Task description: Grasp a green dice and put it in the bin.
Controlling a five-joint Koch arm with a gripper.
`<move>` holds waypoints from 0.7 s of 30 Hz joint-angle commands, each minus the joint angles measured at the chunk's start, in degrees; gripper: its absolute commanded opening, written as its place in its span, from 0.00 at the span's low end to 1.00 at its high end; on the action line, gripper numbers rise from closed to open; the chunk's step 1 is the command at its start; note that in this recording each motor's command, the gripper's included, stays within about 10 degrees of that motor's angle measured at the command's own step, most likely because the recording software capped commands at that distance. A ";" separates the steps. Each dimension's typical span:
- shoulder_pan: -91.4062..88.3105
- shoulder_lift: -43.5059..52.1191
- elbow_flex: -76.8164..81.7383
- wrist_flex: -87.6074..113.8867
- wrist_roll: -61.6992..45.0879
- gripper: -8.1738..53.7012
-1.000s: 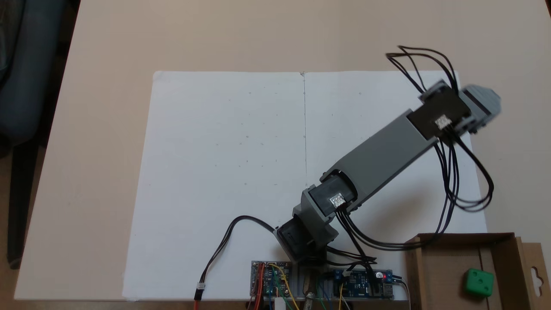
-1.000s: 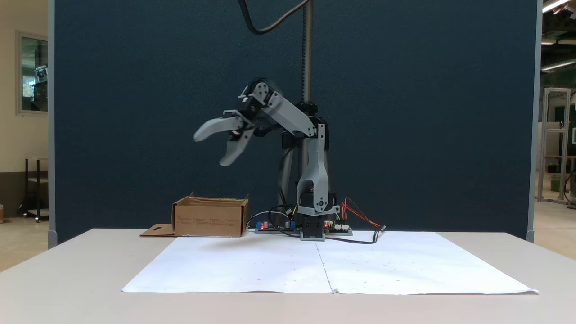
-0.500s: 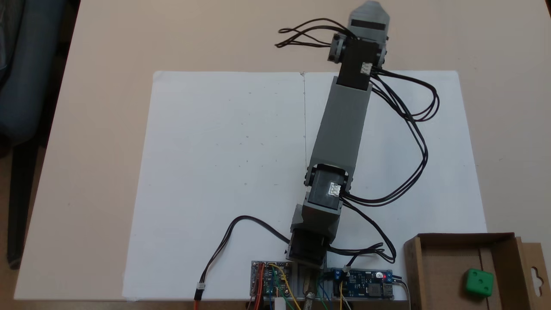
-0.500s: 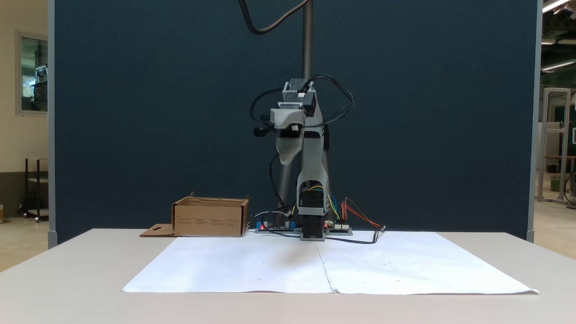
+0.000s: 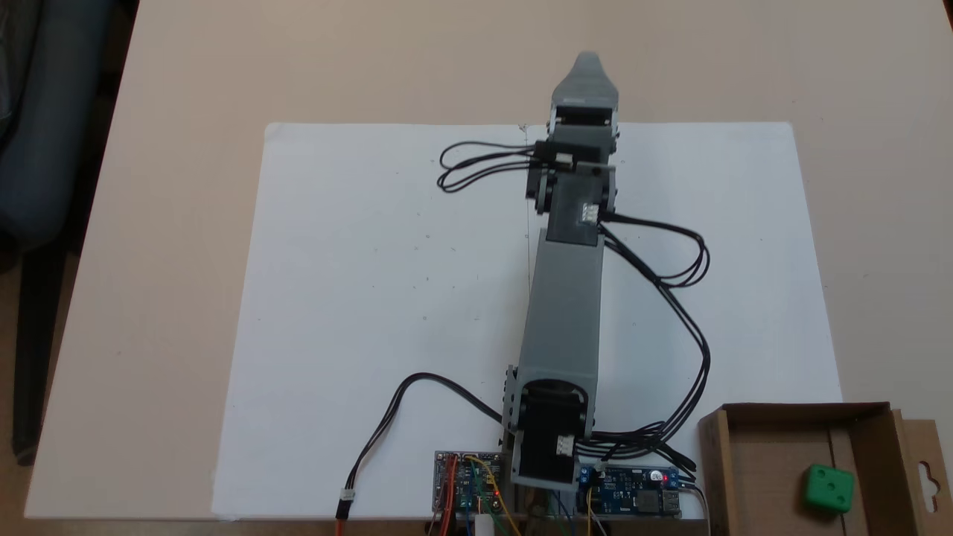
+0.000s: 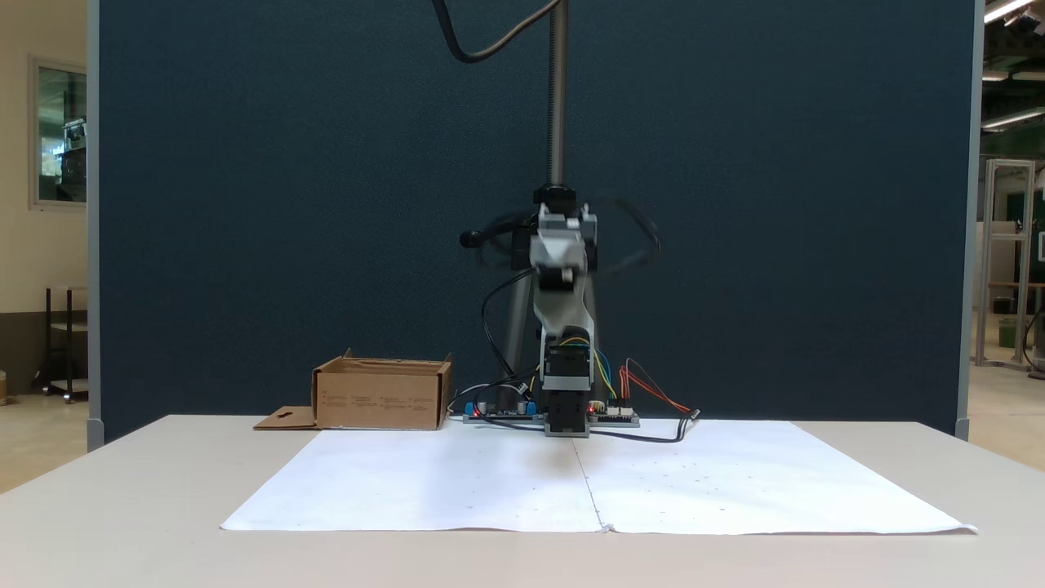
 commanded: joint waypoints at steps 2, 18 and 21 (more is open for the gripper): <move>-0.35 5.19 8.53 -11.76 1.67 0.84; -0.35 12.48 31.64 -41.03 1.49 0.83; -0.35 15.21 36.83 -46.30 1.58 0.83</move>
